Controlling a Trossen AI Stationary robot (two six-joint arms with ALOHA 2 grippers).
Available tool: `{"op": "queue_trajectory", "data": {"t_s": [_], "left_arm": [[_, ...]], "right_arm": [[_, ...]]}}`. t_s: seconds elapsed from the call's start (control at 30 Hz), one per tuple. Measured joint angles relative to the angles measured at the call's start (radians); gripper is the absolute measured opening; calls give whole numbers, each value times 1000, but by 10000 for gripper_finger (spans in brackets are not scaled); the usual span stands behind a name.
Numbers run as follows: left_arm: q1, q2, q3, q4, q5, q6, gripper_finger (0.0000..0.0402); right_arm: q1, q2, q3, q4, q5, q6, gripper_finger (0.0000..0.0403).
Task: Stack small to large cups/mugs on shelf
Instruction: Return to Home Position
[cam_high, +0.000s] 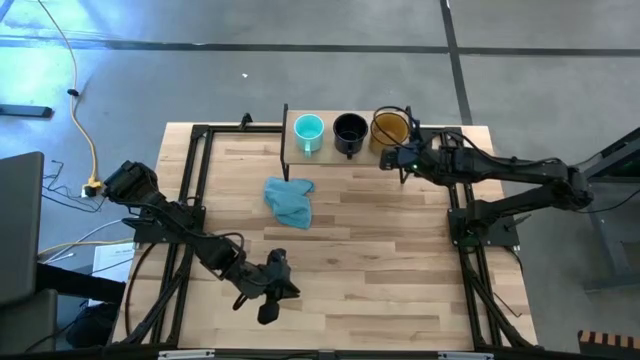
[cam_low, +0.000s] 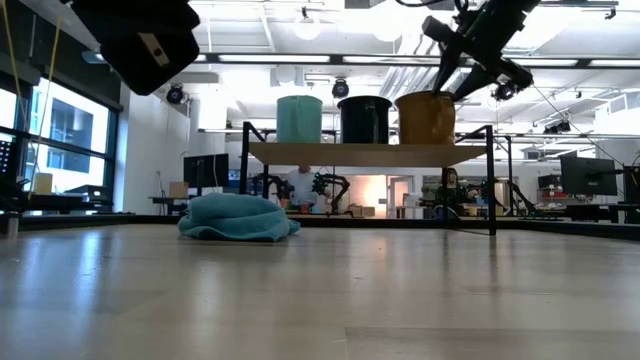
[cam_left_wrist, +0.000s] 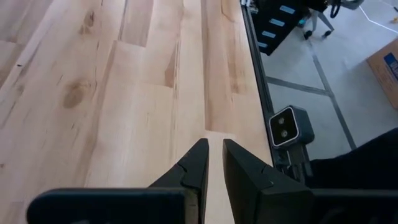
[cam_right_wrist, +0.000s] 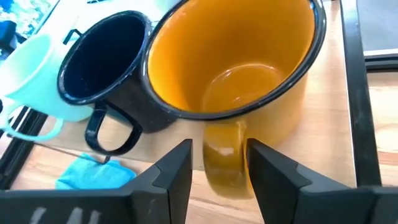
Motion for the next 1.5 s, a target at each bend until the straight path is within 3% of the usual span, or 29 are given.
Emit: {"op": "queue_trajectory", "data": {"t_s": [0.53, 1.0, 1.27, 1.5], "left_arm": [[0, 0, 0, 8, 0, -18, 37], [-1, 0, 0, 32, 2, -19, 37], [-1, 0, 0, 65, 2, -21, 37], [2, 0, 0, 137, -4, -21, 37]], "right_arm": [[48, -21, 0, -31, 5, 48, 159], [121, -139, 0, -135, 96, 94, 158], [182, -238, 0, -135, 105, -34, 158], [261, -347, 0, -66, 93, -240, 158]]}}
